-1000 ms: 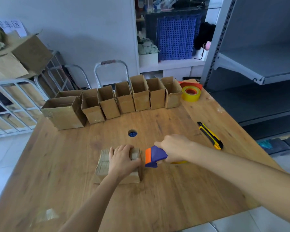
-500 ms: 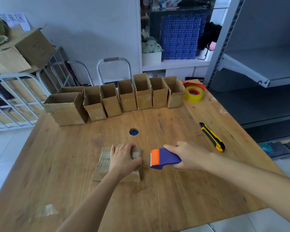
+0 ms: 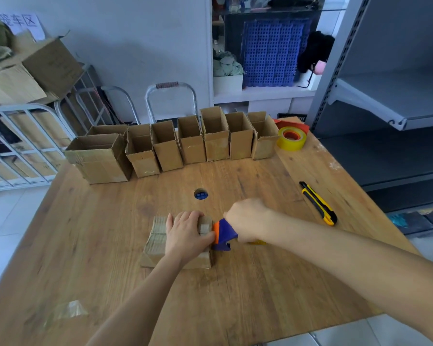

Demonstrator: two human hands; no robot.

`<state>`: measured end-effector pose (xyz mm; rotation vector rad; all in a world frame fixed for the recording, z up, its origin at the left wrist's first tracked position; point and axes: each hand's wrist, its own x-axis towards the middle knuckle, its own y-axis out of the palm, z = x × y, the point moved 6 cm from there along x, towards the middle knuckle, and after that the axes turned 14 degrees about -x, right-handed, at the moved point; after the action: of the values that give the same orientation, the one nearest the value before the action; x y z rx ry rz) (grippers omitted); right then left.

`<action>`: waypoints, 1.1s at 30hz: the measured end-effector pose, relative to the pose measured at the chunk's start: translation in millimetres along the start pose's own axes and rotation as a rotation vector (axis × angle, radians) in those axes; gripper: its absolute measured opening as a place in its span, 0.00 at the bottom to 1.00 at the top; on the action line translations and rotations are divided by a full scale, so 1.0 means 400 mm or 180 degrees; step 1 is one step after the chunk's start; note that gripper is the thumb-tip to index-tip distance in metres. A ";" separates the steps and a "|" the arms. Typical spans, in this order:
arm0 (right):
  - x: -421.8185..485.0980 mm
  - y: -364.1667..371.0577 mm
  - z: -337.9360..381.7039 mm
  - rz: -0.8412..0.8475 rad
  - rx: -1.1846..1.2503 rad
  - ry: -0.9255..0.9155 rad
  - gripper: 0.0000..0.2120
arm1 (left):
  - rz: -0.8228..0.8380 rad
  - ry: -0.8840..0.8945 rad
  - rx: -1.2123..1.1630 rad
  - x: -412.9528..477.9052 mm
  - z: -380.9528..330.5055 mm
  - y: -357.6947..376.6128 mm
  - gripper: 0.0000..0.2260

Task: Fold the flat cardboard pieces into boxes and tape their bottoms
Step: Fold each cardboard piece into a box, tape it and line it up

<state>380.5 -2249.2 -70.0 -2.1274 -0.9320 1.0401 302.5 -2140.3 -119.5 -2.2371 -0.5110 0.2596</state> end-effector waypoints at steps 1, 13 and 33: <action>0.001 0.004 -0.001 0.0073 0.0107 -0.0015 0.08 | -0.0007 -0.0001 0.0011 0.000 0.000 -0.001 0.23; -0.066 0.200 -0.037 0.0149 0.1666 0.0421 0.09 | 0.0040 0.0051 0.0097 -0.007 0.006 -0.003 0.23; -0.121 0.478 -0.006 0.1157 0.5544 0.1825 0.16 | 0.0103 0.0063 0.0037 -0.004 0.007 0.000 0.23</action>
<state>423.9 -2399.3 -190.5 -0.8702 0.6058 0.7367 300.3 -2139.3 -121.4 -2.2358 -0.4620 0.2561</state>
